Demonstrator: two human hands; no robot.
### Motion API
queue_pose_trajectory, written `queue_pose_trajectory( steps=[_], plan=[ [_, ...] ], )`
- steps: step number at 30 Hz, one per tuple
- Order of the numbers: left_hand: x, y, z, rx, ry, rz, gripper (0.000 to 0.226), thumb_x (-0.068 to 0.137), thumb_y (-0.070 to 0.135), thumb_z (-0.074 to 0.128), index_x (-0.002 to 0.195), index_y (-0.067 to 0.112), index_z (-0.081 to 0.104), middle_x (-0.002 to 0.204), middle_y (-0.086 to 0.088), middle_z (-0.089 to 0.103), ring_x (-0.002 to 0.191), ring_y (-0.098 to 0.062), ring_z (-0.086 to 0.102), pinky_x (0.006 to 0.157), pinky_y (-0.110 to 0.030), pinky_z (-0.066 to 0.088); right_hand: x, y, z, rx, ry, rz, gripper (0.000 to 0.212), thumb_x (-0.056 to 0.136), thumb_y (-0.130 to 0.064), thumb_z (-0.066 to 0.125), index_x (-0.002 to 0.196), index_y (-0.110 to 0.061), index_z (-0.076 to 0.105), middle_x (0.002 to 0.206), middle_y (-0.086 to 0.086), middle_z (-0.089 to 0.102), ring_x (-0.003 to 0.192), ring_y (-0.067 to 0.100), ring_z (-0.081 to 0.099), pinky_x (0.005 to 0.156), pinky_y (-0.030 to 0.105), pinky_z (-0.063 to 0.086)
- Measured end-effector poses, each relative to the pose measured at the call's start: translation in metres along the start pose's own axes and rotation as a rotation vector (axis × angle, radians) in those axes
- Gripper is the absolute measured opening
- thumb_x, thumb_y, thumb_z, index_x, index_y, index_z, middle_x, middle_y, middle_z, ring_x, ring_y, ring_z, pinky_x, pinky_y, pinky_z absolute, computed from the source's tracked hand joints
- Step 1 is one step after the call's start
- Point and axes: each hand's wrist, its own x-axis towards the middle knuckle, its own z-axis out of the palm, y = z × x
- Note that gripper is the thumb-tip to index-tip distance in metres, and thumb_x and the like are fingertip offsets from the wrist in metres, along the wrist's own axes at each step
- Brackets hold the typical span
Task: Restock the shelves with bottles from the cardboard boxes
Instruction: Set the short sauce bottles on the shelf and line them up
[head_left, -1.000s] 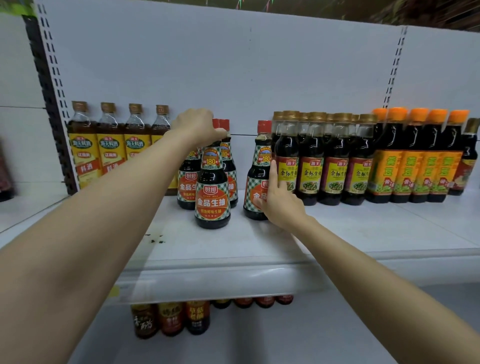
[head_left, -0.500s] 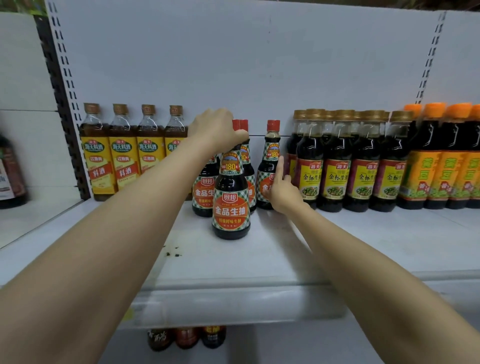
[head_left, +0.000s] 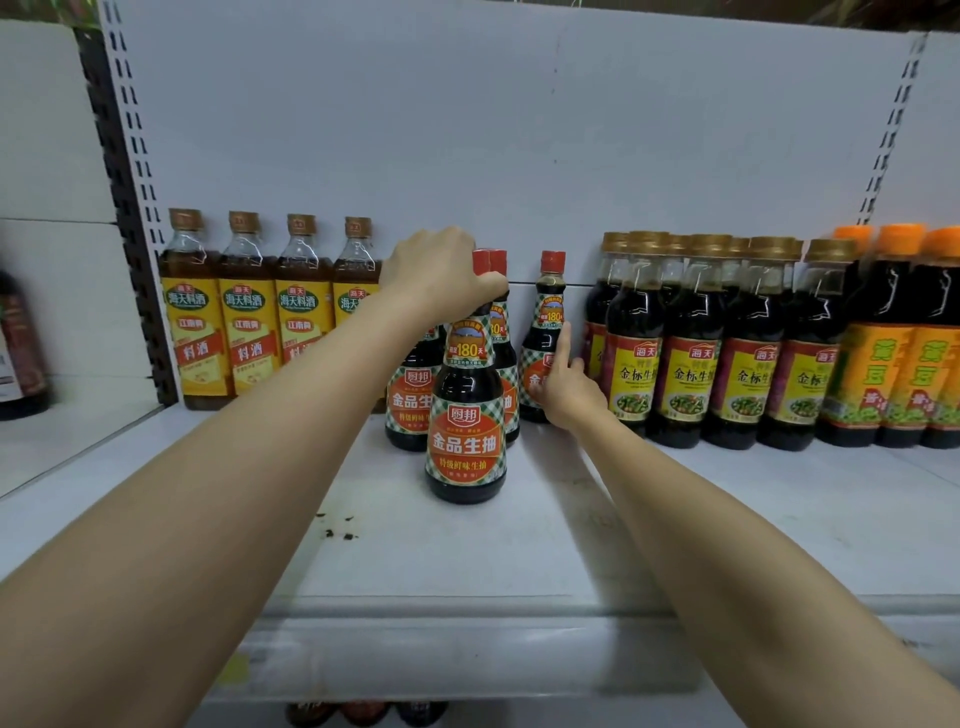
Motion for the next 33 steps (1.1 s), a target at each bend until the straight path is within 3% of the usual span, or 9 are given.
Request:
queue_pose_trajectory(
  steps=[6,10,12,15,17,21,24,29,33],
  plan=[
    [-0.001,0.002,-0.001,0.021,-0.01,-0.017,0.036,0.087,0.04,0.053,0.065,0.016,0.037,0.061,0.001,0.038,0.055,-0.015,0.035,0.049,-0.027,0.027,-0.002,-0.004,-0.002,0.015,-0.042,0.052,0.088,0.1,-0.028,0.047,0.147,-0.023,-0.027,0.15,0.02,0.026,0.114,0.039,0.053,0.077,0.041,0.044],
    [0.0,0.003,-0.001,0.01,-0.029,-0.022,0.035,0.088,0.042,0.053,0.07,0.014,0.042,0.064,-0.001,0.041,0.059,-0.017,0.038,0.052,-0.028,0.029,-0.027,-0.016,-0.016,0.031,-0.136,0.085,0.081,0.099,-0.011,0.043,0.149,-0.012,-0.02,0.156,0.021,0.007,0.128,0.04,0.041,0.097,0.042,0.04],
    [-0.001,0.004,-0.002,0.01,-0.038,-0.022,0.034,0.088,0.041,0.053,0.074,0.012,0.044,0.065,-0.001,0.042,0.061,-0.018,0.039,0.052,-0.027,0.029,-0.05,-0.016,-0.027,0.056,-0.191,0.005,0.066,0.098,-0.013,0.043,0.151,-0.008,0.004,0.153,0.021,0.017,0.128,0.039,0.041,0.101,0.043,0.038],
    [-0.001,0.008,-0.004,0.008,-0.044,-0.027,0.033,0.088,0.042,0.053,0.075,0.012,0.046,0.066,-0.001,0.044,0.065,-0.02,0.043,0.051,-0.027,0.03,-0.091,-0.01,-0.044,0.187,-0.235,-0.116,0.03,0.098,-0.028,0.038,0.122,-0.011,0.04,0.128,0.015,0.051,0.102,0.03,0.053,0.085,0.04,0.044],
    [-0.003,0.015,-0.006,-0.007,-0.058,-0.032,0.033,0.089,0.042,0.053,0.079,0.011,0.049,0.068,-0.002,0.046,0.069,-0.022,0.046,0.052,-0.028,0.031,-0.114,-0.012,-0.051,0.256,-0.273,-0.165,0.04,0.097,-0.042,0.037,0.125,-0.015,0.04,0.122,0.009,0.057,0.1,0.026,0.055,0.087,0.04,0.046],
    [-0.006,0.041,-0.007,-0.026,-0.092,-0.005,0.038,0.092,0.041,0.051,0.069,0.012,0.041,0.065,-0.001,0.042,0.061,-0.017,0.04,0.049,-0.028,0.028,-0.134,-0.019,-0.051,0.151,-0.216,-0.183,0.087,0.079,-0.072,0.052,0.137,-0.012,0.027,0.122,0.004,0.059,0.106,0.025,0.059,0.086,0.04,0.051],
    [-0.008,0.058,-0.004,-0.037,-0.095,0.018,0.044,0.092,0.045,0.053,0.068,0.011,0.04,0.064,-0.001,0.04,0.068,-0.021,0.041,0.05,-0.027,0.027,-0.135,-0.017,-0.049,0.068,-0.092,-0.123,0.09,0.08,-0.068,0.057,0.136,-0.007,0.024,0.12,0.008,0.061,0.106,0.03,0.06,0.079,0.039,0.05],
    [-0.027,0.063,-0.004,-0.303,-0.124,-0.049,0.056,0.089,0.058,0.051,0.114,0.009,0.044,0.091,-0.005,0.053,0.072,-0.019,0.054,0.053,-0.026,0.041,-0.126,-0.001,-0.05,0.149,-0.079,-0.059,0.082,0.082,-0.057,0.064,0.132,-0.004,0.028,0.122,0.012,0.059,0.105,0.031,0.06,0.084,0.044,0.053],
    [-0.054,0.044,0.009,-0.227,-0.251,-0.047,0.048,0.095,0.052,0.042,0.1,0.005,0.054,0.081,-0.011,0.066,0.069,-0.024,0.064,0.068,-0.035,0.056,-0.116,0.01,-0.055,0.221,-0.093,-0.054,0.079,0.085,-0.045,0.067,0.131,-0.003,0.02,0.123,0.015,0.059,0.104,0.031,0.062,0.086,0.045,0.053]
  ],
)
